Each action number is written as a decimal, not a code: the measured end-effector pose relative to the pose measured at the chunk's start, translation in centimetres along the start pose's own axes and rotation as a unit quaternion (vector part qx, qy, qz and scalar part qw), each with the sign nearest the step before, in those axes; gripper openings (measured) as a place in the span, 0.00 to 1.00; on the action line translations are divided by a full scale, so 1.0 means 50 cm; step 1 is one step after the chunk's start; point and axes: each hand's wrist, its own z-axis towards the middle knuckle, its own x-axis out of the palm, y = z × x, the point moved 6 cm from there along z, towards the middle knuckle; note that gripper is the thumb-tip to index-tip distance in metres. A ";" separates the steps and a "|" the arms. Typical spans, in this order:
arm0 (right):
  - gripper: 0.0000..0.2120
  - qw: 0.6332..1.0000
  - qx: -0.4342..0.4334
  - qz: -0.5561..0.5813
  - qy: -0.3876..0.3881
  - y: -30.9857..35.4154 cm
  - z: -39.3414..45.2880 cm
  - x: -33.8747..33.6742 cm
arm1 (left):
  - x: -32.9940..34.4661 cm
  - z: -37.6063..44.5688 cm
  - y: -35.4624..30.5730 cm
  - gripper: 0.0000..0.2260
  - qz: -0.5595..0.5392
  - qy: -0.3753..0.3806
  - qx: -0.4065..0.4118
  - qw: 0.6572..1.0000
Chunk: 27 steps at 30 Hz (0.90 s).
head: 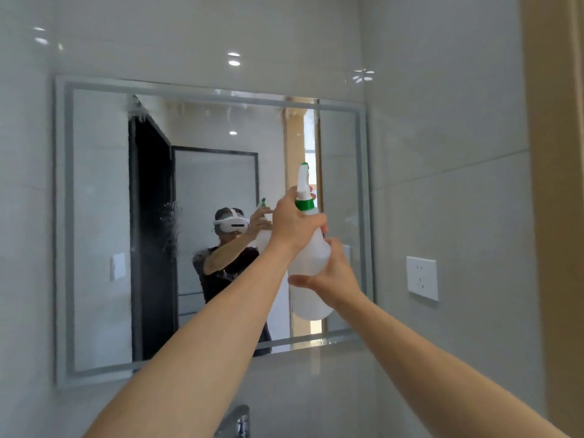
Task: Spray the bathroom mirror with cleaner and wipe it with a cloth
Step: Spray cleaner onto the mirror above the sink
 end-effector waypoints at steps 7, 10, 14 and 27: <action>0.41 0.999 0.035 -0.010 -0.016 -0.061 -0.034 -0.068 | 0.090 -0.025 0.026 0.17 0.018 0.020 -0.001 1.000; 0.39 0.998 0.062 -0.008 -0.017 -0.095 -0.053 -0.076 | 0.118 -0.038 0.057 0.16 0.033 0.030 -0.016 0.999; 0.39 0.996 0.087 0.000 -0.007 -0.144 -0.079 -0.069 | 0.135 -0.064 0.110 0.16 0.036 0.032 -0.043 0.998; 0.41 0.994 0.072 0.021 0.080 -0.186 -0.097 0.082 | 0.021 -0.117 0.195 0.19 0.043 -0.011 -0.079 0.996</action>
